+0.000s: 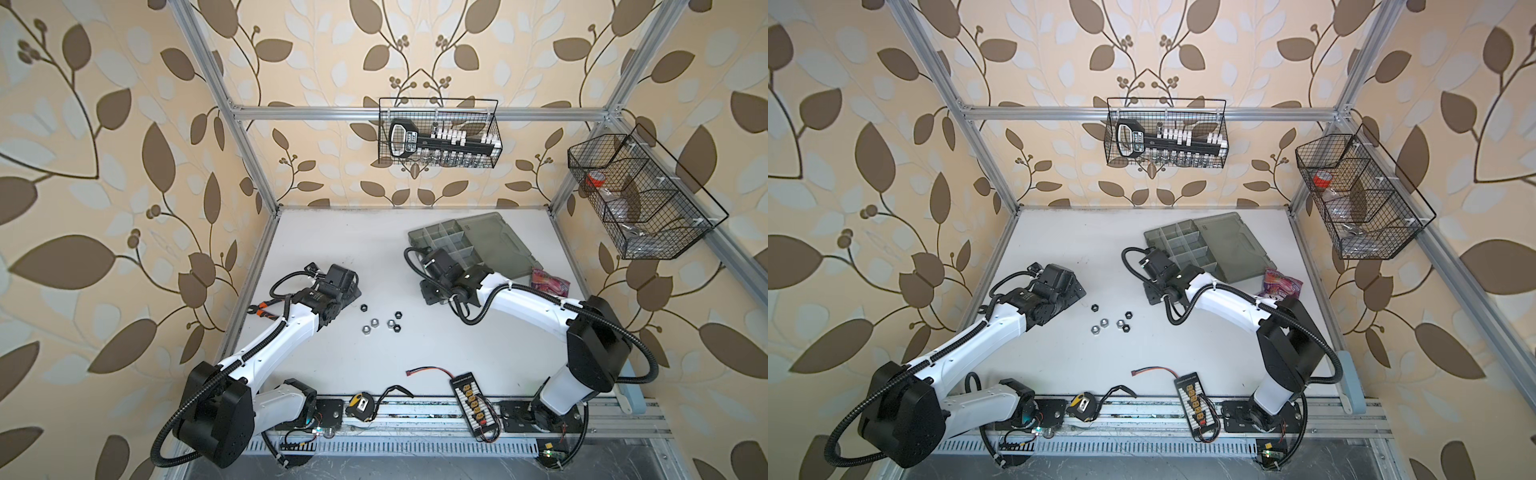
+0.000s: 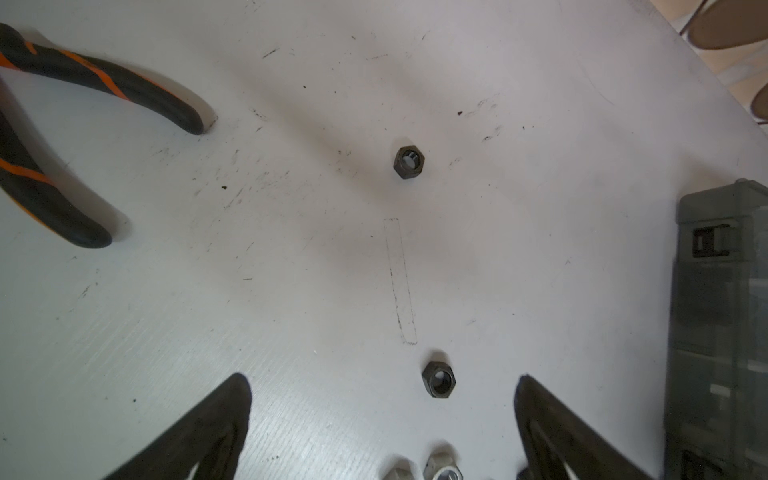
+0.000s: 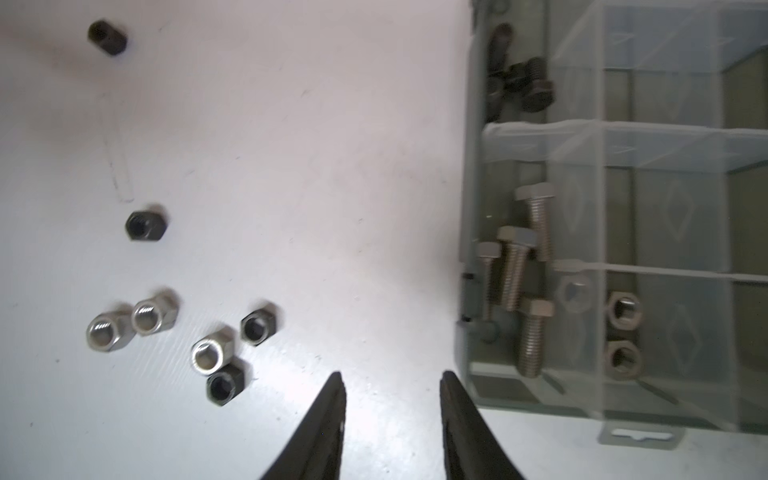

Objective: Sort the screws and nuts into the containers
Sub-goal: 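Move the right gripper over the nuts while the left arm shifts slightly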

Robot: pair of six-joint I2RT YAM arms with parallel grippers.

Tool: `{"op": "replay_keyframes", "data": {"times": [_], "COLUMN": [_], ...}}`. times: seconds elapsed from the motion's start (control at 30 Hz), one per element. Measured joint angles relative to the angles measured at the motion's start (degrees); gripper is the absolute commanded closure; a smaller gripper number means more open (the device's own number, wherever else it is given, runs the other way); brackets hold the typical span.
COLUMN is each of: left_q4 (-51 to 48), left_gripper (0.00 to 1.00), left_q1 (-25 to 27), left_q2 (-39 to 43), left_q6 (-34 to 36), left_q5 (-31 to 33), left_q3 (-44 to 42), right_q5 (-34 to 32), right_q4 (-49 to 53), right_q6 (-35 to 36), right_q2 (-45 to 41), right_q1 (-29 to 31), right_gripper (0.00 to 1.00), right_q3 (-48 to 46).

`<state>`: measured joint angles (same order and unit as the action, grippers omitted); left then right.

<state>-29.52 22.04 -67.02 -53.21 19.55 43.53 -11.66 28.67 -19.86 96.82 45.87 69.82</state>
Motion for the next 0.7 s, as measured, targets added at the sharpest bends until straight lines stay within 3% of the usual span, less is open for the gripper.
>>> {"op": "replay_keyframes", "data": {"times": [0.23,0.7], "left_q4": [-1.33,-3.72], "left_gripper": [0.01,0.01], "left_q1": [0.00,0.00], "left_q2": [1.90,8.26], "left_q6": [-1.31,-4.15], "left_q5": [1.29,5.40], "left_q3": [0.00,-0.26], "right_q5": [1.73,4.68], "right_q4": [0.26,0.37], "right_q6": [0.20,1.99], "right_q2": [7.21,14.86], "right_q1": [9.27,10.75], "right_gripper": [0.60,0.59], "right_q3": [1.77,7.80]}}
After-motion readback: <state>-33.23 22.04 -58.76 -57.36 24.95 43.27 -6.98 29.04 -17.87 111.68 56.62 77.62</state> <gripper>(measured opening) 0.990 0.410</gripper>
